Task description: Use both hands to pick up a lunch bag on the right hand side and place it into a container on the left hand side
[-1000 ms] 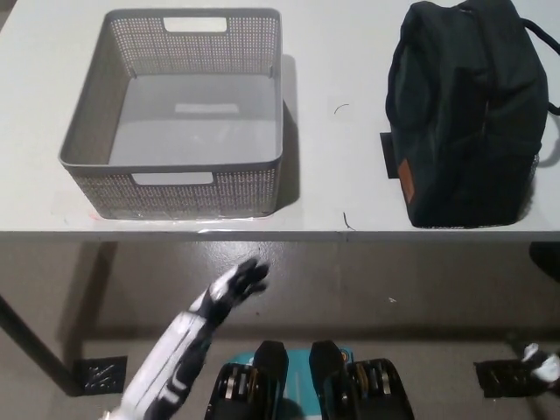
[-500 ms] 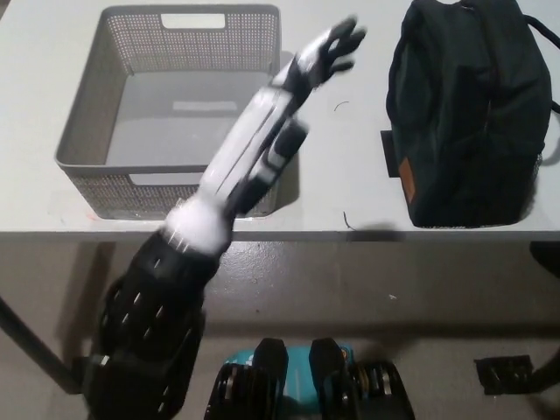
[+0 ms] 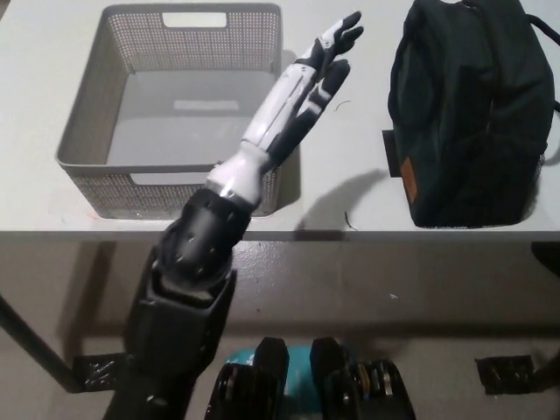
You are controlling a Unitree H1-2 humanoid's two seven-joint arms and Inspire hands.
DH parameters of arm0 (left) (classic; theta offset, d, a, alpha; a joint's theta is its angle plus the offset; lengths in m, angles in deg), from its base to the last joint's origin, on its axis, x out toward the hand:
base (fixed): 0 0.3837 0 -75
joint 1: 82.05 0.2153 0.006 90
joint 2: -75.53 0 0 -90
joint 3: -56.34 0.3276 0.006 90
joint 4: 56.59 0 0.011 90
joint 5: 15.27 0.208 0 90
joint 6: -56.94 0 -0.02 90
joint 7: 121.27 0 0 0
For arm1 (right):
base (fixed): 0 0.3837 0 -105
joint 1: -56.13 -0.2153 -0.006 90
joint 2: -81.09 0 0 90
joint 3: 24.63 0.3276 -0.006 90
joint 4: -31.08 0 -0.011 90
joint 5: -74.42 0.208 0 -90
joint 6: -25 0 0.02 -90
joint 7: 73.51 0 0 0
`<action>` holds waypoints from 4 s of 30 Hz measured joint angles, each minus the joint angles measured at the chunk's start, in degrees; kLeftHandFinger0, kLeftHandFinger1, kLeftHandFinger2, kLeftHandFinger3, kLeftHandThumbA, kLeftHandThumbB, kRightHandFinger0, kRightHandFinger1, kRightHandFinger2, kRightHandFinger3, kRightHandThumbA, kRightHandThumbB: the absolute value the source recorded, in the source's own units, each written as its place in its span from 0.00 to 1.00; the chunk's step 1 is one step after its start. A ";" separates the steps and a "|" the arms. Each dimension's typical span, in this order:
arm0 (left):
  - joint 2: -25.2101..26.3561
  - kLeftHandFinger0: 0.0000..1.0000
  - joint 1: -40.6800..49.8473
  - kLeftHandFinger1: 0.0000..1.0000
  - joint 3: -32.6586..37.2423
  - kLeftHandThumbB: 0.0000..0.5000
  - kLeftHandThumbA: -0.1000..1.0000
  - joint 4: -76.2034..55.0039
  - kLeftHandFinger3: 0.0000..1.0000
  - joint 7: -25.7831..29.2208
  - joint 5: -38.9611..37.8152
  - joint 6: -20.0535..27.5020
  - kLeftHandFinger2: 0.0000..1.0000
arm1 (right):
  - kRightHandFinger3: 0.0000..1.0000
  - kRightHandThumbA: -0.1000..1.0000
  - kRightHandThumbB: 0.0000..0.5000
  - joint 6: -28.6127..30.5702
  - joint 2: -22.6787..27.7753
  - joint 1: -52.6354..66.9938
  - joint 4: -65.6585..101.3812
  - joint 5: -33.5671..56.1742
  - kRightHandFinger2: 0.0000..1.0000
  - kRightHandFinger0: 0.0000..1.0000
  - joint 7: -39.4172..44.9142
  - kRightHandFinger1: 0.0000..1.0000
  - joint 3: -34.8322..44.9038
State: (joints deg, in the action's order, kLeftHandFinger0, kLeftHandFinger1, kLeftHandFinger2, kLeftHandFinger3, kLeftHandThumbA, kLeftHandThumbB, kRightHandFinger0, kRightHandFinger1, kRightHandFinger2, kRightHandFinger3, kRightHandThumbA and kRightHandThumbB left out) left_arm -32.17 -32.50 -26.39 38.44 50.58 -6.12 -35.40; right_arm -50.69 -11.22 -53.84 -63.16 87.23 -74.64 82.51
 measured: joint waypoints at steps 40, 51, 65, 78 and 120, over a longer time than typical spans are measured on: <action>-8.28 1.00 -19.72 1.00 -9.42 0.80 1.00 28.06 1.00 3.70 -9.23 -12.05 1.00 | 1.00 0.96 0.26 -2.28 1.05 -12.15 -15.10 -0.91 1.00 1.00 0.87 1.00 -4.75; -6.35 1.00 -17.80 1.00 -6.38 0.67 1.00 34.19 1.00 3.60 -8.69 -11.78 1.00 | 1.00 0.96 0.38 -1.39 0.71 -12.15 -18.86 -1.10 1.00 1.00 0.98 1.00 -5.00; -3.03 1.00 -16.22 1.00 -3.99 0.64 1.00 42.55 1.00 4.22 -6.98 -9.85 1.00 | 1.00 1.00 0.42 -1.89 -0.53 -13.63 -22.79 4.06 1.00 1.00 2.94 1.00 -2.19; -4.03 1.00 -17.12 1.00 -3.62 0.66 1.00 53.42 1.00 4.63 -6.49 -5.65 1.00 | 1.00 1.00 0.24 -7.93 -5.07 -20.14 -39.35 18.69 1.00 1.00 8.86 1.00 9.34; -9.48 1.00 -31.90 1.00 4.18 0.68 1.00 63.31 1.00 10.04 -2.18 1.73 1.00 | 1.00 1.00 0.22 -15.34 -10.69 -18.73 -10.63 14.15 1.00 1.00 -4.90 1.00 0.42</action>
State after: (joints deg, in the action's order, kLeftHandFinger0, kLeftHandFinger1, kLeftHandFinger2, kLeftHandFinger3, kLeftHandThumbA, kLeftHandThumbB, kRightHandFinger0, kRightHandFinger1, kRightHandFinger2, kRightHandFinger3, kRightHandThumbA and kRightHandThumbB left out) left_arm -41.65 -64.40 -22.21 101.75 60.62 -8.30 -33.67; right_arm -66.03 -21.90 -72.56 -73.80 101.38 -79.53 82.92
